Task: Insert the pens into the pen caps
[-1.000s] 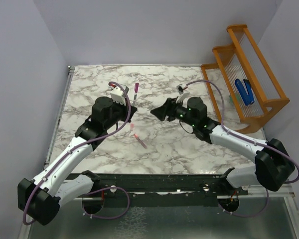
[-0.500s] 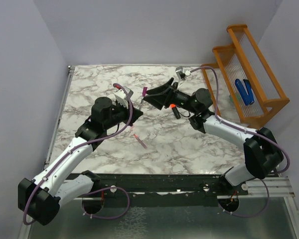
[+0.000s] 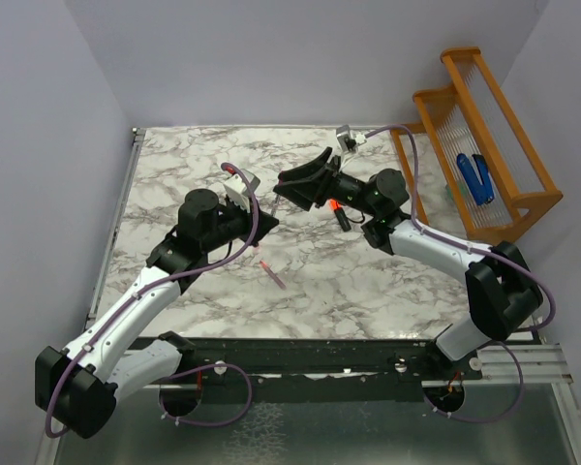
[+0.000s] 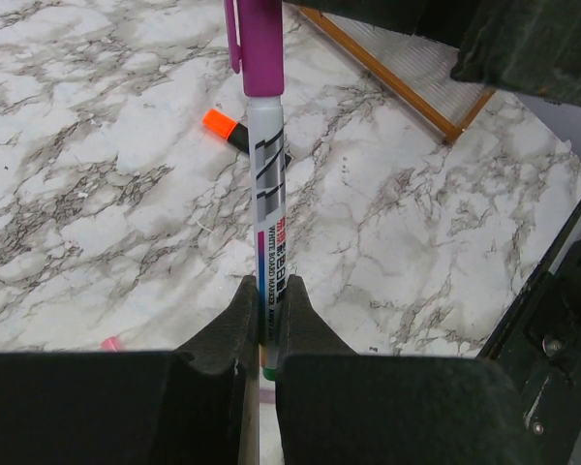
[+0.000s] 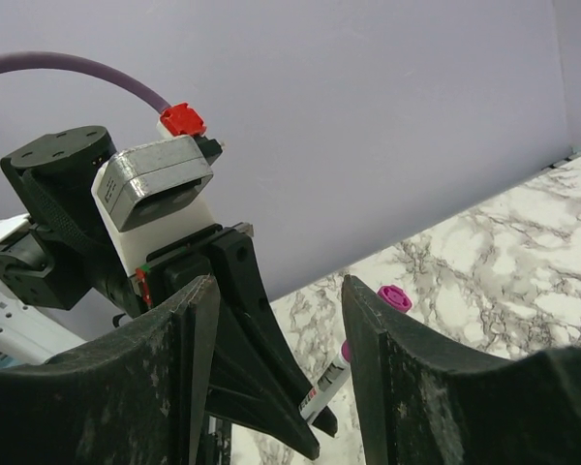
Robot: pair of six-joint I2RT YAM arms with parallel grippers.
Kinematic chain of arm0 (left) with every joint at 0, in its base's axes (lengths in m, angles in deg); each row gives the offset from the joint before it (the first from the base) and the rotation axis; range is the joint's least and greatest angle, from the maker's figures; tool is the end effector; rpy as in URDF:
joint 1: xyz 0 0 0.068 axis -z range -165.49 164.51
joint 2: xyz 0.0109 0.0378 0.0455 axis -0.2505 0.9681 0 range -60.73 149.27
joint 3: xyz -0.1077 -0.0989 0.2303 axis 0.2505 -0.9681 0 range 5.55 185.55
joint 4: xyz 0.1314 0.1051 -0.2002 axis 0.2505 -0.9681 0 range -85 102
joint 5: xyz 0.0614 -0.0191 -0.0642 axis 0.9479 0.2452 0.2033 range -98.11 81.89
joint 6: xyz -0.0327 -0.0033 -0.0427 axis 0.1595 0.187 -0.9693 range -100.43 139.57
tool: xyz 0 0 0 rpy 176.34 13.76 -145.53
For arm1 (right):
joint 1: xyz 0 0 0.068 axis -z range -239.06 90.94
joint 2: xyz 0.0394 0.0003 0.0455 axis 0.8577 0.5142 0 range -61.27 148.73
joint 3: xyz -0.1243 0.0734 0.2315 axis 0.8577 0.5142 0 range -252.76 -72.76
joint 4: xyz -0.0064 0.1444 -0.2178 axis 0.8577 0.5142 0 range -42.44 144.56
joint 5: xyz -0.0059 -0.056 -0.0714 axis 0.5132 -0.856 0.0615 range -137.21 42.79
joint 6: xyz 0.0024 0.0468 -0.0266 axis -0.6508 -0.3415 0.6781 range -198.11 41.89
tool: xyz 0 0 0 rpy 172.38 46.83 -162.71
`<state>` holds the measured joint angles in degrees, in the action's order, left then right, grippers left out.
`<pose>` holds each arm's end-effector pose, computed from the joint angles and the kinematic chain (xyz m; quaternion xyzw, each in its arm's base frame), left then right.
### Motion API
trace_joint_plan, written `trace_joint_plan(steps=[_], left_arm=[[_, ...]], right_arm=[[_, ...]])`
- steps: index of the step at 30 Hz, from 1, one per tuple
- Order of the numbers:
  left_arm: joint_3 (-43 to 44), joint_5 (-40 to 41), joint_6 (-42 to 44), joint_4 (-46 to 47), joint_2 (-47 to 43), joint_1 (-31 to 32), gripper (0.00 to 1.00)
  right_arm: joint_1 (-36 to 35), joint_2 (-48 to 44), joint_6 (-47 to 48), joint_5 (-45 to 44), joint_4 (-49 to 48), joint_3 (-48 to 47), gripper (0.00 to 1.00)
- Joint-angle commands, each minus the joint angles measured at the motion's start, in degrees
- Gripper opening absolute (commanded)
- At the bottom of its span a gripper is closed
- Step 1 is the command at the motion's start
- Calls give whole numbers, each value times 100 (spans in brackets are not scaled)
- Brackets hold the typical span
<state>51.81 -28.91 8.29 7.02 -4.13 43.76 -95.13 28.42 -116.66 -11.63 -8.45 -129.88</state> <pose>0.1945 -0.1234 0.3207 0.2303 0.7552 -0.3413 0.5100 0.2721 0.2239 0.3371 -0.2440 0.5280 0.6158 0.5315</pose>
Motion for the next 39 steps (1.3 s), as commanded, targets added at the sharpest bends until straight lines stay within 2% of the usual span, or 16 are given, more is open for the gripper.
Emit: trace_joint_plan(steps=[1,11,27,33,39], left_arm=[[-25,-228,109,93,10,19,0],[-20,-261,109,105,35,19,0],[-37,-344,81,132,33,19,0],[-36,-338,83,128,27,19,0],[-37,-302,90,119,21,19,0]], right_arm=[[-5,58,129,-161,-292,-39,58],[-6,-267,477,-1257,-784,556,60],[-10,300,308,-1067,-770,166,60],[-5,401,251,-945,-672,21,52],[-8,482,251,-811,-485,-94,39]])
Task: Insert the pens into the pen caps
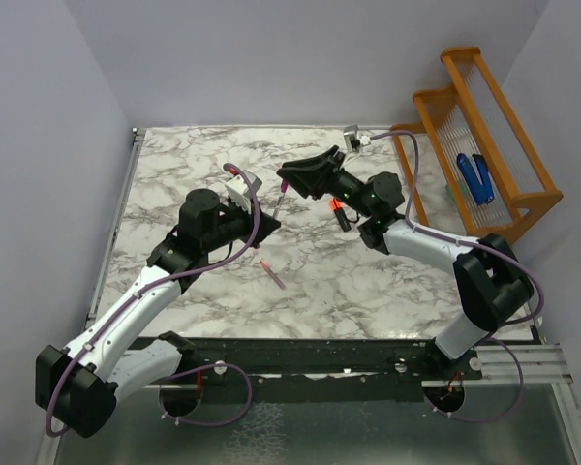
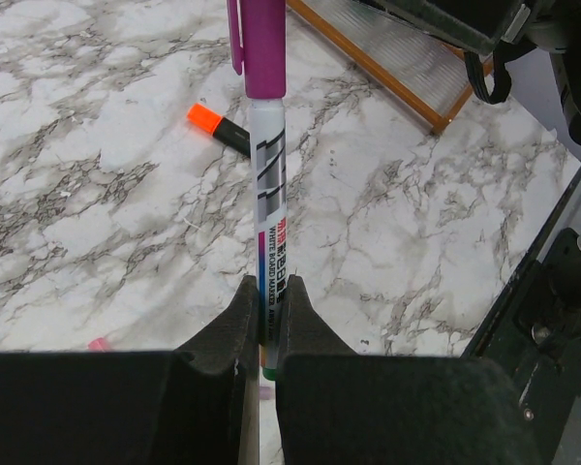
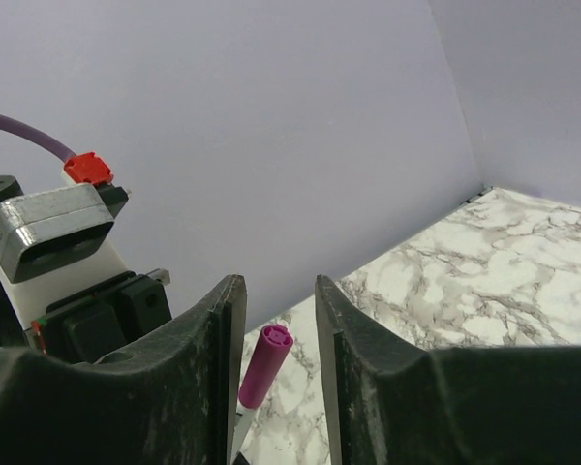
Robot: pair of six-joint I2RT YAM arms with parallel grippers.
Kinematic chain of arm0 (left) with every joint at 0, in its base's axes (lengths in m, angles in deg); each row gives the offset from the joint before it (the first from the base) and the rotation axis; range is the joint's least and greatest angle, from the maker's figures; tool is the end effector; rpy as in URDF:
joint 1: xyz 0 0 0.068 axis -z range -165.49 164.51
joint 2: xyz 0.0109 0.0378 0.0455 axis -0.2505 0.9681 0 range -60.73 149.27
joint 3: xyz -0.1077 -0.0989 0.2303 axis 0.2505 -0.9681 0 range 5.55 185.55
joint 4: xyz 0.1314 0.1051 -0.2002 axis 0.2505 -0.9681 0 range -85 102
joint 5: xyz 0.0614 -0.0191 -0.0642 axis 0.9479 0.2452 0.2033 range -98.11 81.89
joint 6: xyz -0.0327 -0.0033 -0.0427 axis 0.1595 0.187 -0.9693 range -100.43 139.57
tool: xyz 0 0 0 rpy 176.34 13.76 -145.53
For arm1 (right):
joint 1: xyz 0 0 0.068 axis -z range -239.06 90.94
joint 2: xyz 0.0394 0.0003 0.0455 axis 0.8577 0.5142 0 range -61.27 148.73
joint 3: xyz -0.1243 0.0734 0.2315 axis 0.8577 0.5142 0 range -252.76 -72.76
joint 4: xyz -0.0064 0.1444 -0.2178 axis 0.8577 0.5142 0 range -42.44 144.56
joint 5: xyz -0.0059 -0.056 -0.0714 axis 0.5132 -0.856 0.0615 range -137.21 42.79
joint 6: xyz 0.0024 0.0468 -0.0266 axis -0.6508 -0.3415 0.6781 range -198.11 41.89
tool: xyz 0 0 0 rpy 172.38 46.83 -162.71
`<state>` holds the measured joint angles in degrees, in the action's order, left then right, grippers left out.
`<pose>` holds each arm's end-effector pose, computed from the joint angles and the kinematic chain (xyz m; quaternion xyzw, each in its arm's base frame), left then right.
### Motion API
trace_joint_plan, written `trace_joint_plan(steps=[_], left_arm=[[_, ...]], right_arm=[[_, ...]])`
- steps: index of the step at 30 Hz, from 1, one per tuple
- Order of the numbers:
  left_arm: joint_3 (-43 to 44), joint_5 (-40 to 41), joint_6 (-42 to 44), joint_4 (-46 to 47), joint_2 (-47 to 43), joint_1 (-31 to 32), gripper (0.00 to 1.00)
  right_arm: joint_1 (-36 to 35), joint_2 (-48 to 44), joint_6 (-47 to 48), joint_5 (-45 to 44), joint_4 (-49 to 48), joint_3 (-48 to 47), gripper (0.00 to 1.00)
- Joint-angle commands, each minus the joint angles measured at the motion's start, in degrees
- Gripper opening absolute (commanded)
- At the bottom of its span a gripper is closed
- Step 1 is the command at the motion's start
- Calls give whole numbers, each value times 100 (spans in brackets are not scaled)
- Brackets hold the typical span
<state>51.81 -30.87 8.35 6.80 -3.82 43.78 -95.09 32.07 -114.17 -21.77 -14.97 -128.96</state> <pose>0.1944 -0.1247 0.3192 0.2402 0.7538 -0.3523 0.5001 0.2844 0.2258 0.3225 -0.1859 0.5214 0.5803 0.5974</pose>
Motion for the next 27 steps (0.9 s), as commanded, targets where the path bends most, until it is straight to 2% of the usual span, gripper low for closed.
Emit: trace_joint_plan(steps=[1,9,11,14,27], left_arm=[[-34,-95,85,137,-12,17,0],[-35,-28,94,135,-20,17,0],[-33,14,94,141,-35,17,0],[-30,134,95,156,-56,17,0],[359,759,448,389,-89,17,0]], right_arm=[[-10,122,8,226,184,-189,37],[-11,165,54,372,381,-264,26],[-13,171,62,415,432,-275,18],[-11,180,80,491,534,-298,2],[-106,186,7,648,809,-35,0]])
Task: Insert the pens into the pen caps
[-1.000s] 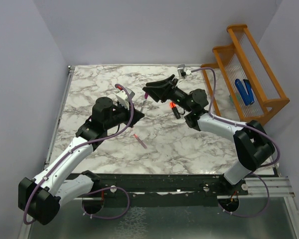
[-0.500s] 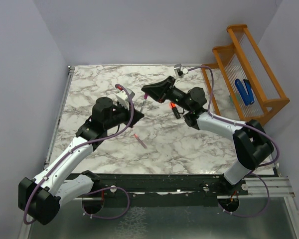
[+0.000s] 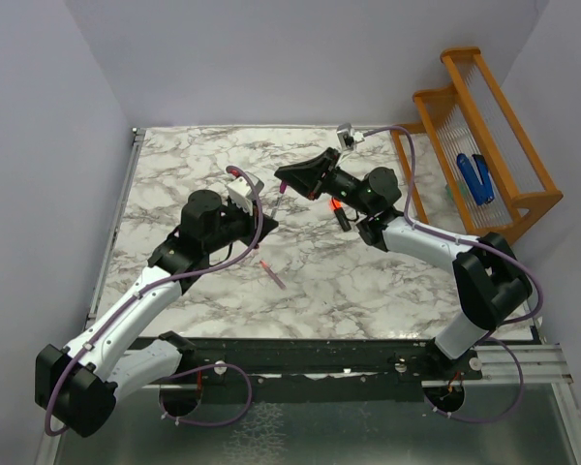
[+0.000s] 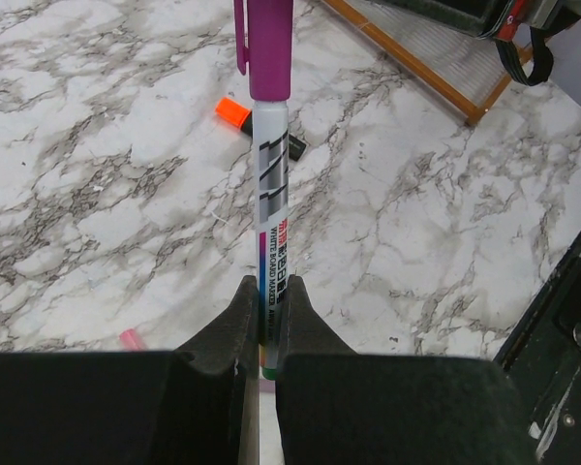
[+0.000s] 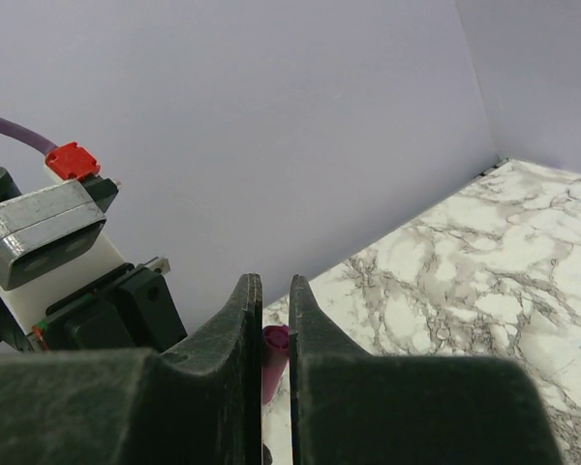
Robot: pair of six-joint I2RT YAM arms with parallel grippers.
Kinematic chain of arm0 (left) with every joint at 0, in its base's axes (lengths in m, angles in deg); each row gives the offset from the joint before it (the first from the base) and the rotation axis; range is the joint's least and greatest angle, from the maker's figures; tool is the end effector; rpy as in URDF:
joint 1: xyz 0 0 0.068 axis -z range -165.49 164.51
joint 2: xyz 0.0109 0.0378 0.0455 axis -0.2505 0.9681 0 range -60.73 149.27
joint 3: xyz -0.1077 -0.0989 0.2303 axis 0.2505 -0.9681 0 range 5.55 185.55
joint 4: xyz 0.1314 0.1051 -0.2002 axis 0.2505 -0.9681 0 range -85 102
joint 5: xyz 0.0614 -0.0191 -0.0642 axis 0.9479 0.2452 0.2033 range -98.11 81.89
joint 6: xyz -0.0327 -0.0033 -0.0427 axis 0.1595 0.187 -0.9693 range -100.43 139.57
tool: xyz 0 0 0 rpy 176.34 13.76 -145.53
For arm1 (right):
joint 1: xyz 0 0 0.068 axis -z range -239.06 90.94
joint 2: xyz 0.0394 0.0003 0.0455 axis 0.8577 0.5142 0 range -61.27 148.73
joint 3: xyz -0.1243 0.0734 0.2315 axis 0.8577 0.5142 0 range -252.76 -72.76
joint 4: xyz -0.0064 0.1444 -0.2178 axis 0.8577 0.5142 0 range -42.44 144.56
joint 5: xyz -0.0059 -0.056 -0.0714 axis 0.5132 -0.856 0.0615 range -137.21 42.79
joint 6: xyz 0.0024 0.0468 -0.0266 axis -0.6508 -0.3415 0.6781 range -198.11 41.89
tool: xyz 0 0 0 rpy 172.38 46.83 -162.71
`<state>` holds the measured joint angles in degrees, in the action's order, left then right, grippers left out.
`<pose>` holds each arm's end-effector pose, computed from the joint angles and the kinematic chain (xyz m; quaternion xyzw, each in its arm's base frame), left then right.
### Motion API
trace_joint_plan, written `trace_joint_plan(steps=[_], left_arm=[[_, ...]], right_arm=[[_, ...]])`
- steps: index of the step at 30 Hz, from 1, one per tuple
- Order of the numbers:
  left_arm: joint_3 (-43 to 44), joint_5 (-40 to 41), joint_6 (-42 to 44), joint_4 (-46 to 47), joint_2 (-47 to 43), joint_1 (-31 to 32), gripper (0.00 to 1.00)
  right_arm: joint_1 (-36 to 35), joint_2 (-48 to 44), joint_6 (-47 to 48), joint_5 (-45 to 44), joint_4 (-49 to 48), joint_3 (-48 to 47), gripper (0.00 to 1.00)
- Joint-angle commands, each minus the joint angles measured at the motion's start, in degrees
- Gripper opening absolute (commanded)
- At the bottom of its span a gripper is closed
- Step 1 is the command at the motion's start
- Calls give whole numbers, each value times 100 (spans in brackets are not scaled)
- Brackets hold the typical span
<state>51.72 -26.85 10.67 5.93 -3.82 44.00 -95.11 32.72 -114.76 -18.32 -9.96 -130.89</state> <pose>0.1954 -0.1236 0.3169 0.2371 0.7620 -0.3169 0.5126 0.2888 0.2315 0.3208 -0.2035 0.5450 0.5877 0.5623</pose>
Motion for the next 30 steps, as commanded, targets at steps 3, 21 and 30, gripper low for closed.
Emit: trace_joint_plan(steps=[3,21,30], left_arm=[[506,346,310,553,-46,-5,0],[792,348,590,984,-194,-5,0],[919,539,732,1099,-266,-12,0]], right_arm=[[-192,202,18,318,274,226,0],[-660,718,-21,417,258,275,1],[-837,895,-40,444,250,317,0]])
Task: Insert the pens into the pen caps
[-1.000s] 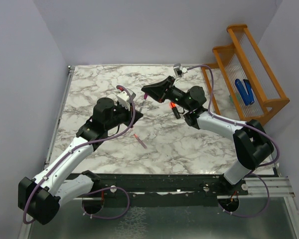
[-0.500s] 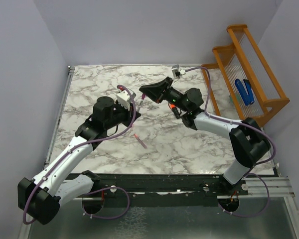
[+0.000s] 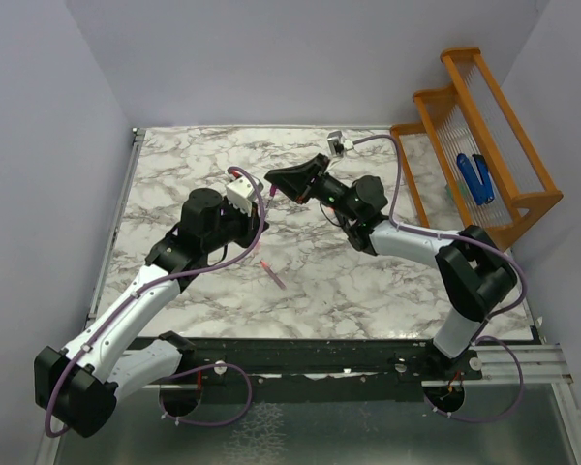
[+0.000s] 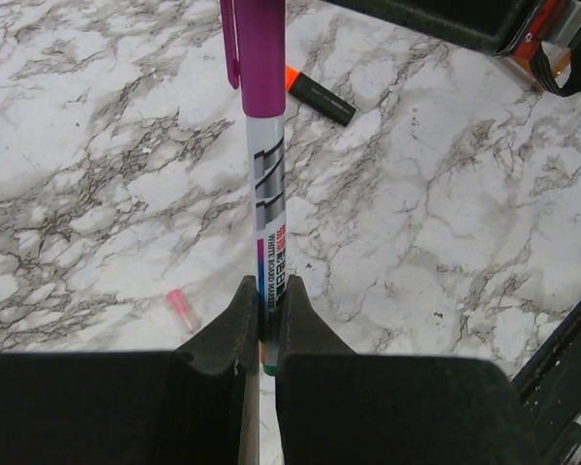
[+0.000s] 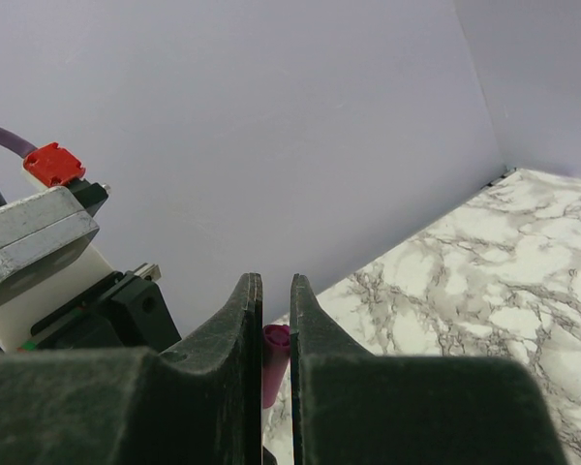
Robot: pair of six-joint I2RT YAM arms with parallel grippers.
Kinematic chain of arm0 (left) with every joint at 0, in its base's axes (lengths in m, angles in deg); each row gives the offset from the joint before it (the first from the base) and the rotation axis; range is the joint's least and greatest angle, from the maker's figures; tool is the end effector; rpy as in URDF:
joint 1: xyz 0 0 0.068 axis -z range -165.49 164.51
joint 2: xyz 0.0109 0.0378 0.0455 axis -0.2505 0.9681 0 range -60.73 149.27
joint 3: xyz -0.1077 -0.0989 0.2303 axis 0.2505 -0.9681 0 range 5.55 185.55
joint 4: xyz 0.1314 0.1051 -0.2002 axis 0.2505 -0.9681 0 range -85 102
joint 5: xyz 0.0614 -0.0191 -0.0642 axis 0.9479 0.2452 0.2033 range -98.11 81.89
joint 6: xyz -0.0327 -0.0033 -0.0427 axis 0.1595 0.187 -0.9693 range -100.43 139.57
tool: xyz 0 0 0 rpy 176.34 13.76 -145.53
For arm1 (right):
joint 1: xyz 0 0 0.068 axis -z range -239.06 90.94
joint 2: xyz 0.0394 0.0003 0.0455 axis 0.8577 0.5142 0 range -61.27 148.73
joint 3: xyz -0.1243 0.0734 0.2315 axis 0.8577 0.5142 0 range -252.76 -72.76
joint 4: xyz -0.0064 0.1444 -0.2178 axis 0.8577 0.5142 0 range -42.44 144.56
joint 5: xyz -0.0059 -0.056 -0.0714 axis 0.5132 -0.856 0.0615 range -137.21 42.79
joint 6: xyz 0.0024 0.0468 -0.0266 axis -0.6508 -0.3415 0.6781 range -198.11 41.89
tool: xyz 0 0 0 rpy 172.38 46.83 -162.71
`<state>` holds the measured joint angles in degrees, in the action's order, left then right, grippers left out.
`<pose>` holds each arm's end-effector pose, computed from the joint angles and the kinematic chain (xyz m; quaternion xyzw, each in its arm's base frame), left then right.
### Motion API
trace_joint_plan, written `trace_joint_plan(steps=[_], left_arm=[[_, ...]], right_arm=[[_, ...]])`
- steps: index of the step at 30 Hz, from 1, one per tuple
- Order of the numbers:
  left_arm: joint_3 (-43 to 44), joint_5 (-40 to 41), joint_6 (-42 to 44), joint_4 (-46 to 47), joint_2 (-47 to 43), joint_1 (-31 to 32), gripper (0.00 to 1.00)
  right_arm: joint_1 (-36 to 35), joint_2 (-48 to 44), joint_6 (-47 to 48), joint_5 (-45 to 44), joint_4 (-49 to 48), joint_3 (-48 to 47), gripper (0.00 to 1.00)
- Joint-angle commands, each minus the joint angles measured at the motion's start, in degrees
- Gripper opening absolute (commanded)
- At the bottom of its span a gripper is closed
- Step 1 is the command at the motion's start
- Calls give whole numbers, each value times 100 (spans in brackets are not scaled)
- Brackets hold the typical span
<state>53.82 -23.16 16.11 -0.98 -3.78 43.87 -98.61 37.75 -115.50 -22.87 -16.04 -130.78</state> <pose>0.1942 -0.1198 0.3172 0.2555 0.7828 -0.2613 0.5036 0.2867 0.2558 0.2997 -0.1855 0.5390 0.5975 0.5639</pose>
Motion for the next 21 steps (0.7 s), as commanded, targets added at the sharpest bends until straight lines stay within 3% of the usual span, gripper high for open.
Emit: trace_joint_plan(steps=[1,21], left_arm=[[718,202,207,1789,-290,-1,0],[759,567,320,2030,-511,-10,0]], right_arm=[[-504,409,30,905,857,311,0],[-745,688,-40,1029,778,379,0]])
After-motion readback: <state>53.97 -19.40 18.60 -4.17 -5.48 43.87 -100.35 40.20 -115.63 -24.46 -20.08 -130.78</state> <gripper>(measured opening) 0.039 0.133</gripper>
